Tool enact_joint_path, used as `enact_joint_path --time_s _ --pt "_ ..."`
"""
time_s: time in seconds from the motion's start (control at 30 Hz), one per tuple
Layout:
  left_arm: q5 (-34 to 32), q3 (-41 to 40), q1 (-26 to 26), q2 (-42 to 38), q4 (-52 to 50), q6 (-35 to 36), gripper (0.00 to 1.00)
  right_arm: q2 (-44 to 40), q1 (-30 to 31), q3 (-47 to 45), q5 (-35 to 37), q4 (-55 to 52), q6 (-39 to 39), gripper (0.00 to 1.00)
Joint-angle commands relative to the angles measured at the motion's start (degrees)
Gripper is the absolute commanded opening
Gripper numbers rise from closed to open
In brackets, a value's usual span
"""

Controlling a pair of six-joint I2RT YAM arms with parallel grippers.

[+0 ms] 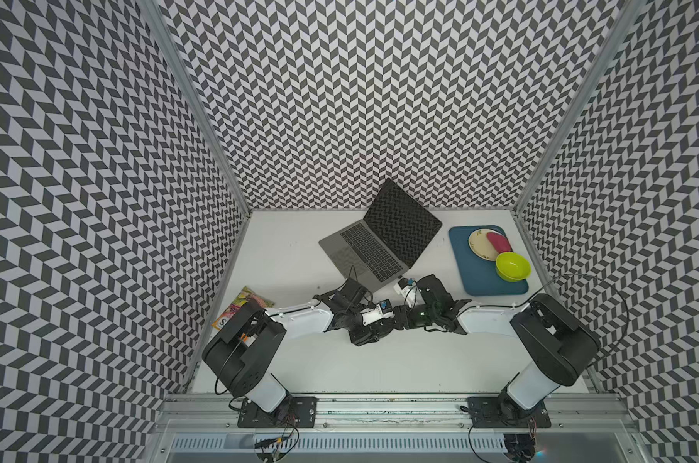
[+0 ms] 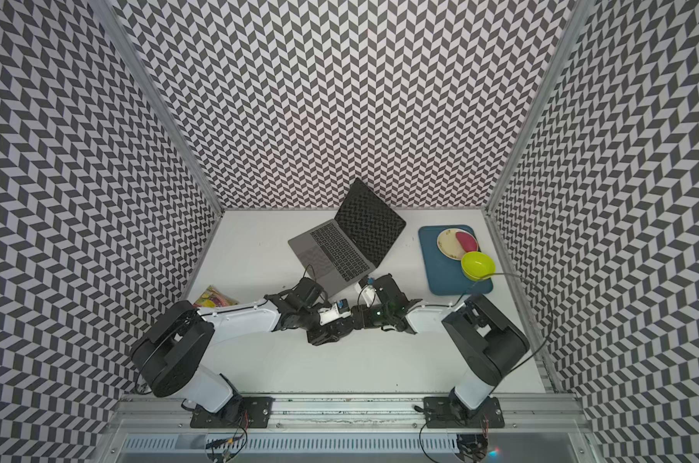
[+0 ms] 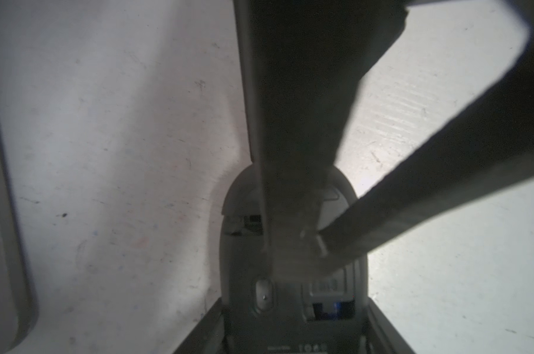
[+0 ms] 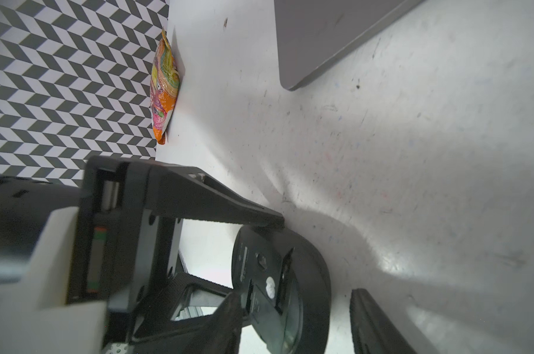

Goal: Insert the wireless mouse receiver into the laptop
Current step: Close the lid on the mouse.

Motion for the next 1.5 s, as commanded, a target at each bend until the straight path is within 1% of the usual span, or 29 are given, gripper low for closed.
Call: enact_joint_path --time_s 0.0,0.07,0.17,0.33,0.53,1.17,1.47 --pt "0.3 1.3 0.2 0.8 0.5 0.1 0.41 -4.1 -1.1 0.7 2.5 -2.7 -0.5 0.57" --pt "0.1 1.4 0.2 0.9 0.4 0.2 0.40 -5.6 -3.2 -0.4 3.9 -3.9 -0.6 0.54" --pt "-0.5 1.6 0.2 1.3 0.2 0.6 0.40 -7.3 -5.1 -1.7 2.8 -4.3 -1.5 0.48" --pt "-1.1 1.8 0.2 1.6 -0.1 0.8 0.40 -7.2 -4.4 -1.2 -2.5 -5.0 -3.1 0.37" --pt "-1.0 2.0 0.1 2.0 -0.3 0.9 0.40 -5.5 -2.8 -0.8 -4.1 -4.4 -3.3 0.29" --pt "-0.7 2.2 0.0 2.1 -0.6 0.9 0.39 -1.8 -0.5 0.8 -4.5 -3.4 -4.0 0.25" --pt "-0.6 2.3 0.0 2.3 -0.6 0.8 0.39 -2.7 -0.2 1.5 -1.5 -5.6 -4.3 0.25"
